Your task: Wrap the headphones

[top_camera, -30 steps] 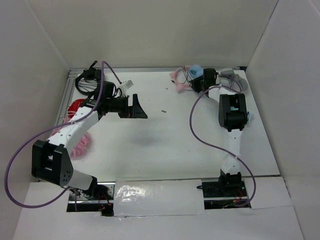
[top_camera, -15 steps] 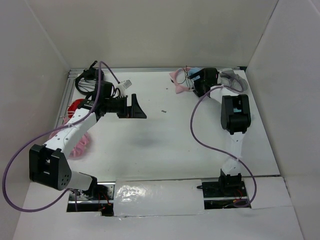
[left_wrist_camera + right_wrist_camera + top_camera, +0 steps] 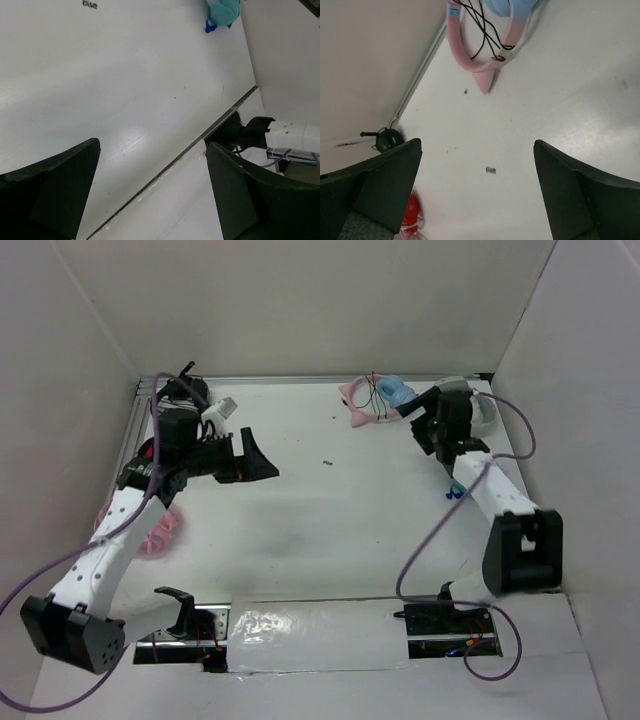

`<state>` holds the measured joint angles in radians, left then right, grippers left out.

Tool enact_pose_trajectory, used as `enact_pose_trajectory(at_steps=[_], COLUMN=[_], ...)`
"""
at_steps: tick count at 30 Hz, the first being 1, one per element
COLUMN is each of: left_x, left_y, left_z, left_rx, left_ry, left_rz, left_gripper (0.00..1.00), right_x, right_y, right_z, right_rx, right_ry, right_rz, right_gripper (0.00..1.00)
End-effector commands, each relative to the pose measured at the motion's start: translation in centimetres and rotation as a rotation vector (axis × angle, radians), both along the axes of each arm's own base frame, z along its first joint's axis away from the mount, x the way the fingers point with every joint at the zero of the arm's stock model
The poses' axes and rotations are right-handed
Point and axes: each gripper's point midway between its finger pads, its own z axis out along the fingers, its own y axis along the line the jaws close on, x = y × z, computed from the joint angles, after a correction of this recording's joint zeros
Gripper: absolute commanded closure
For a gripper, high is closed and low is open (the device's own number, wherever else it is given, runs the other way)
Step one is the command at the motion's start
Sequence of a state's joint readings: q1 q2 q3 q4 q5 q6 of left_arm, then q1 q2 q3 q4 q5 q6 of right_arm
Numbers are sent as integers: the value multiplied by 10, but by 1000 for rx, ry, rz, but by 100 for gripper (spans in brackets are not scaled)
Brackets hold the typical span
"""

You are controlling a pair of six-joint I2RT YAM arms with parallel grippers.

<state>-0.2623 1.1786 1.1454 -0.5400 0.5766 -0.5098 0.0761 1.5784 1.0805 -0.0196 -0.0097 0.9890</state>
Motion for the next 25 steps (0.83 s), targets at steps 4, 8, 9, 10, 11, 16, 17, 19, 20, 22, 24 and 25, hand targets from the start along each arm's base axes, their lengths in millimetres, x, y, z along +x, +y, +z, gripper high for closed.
enact_pose_trajectory(at_steps=[4,8,9,10,11,16,17,19,20,22,24,25], left_x=[-26,-42,-48,-51,-57,-67,-68,-70,-71,-73,-75,-77], left_y=[41,54,56,58,62,75,77,77,77,76,77,77], left_z=[34,43,47,48,50,50,51,49,50,51,51,53], left_rx=[41,46,40,41,45,86,85,86,85,82,82,79], left_ry=[8,16,5,-5,-12,-35,-43,-43,-49,-55,-60,-67], left_rz=[286,364,368,373,387,425,432,426,422,411,412,412], left_gripper=[1,1,1,1,1,1,1,1,1,1,1,1], right_x=[-92,-156,-166,-177,-196,-242,-245,-244,-245,-245,-243,-245], right_y=[-13,-15,-14,-10,-10,15,16,18,19,20,21,21], right_z=[110,143,135,142,150,171,177,171,173,175,172,172], right_rx=[-235,-292,-303,-312,-321,-298,-300,-285,-283,-276,-270,-264], right_ry=[-168,-296,-297,-340,-404,-556,-566,-517,-516,-533,-544,-548], right_rz=[54,97,119,150,168,338,348,361,368,370,368,366], right_gripper=[0,0,0,0,0,0,0,0,0,0,0,0])
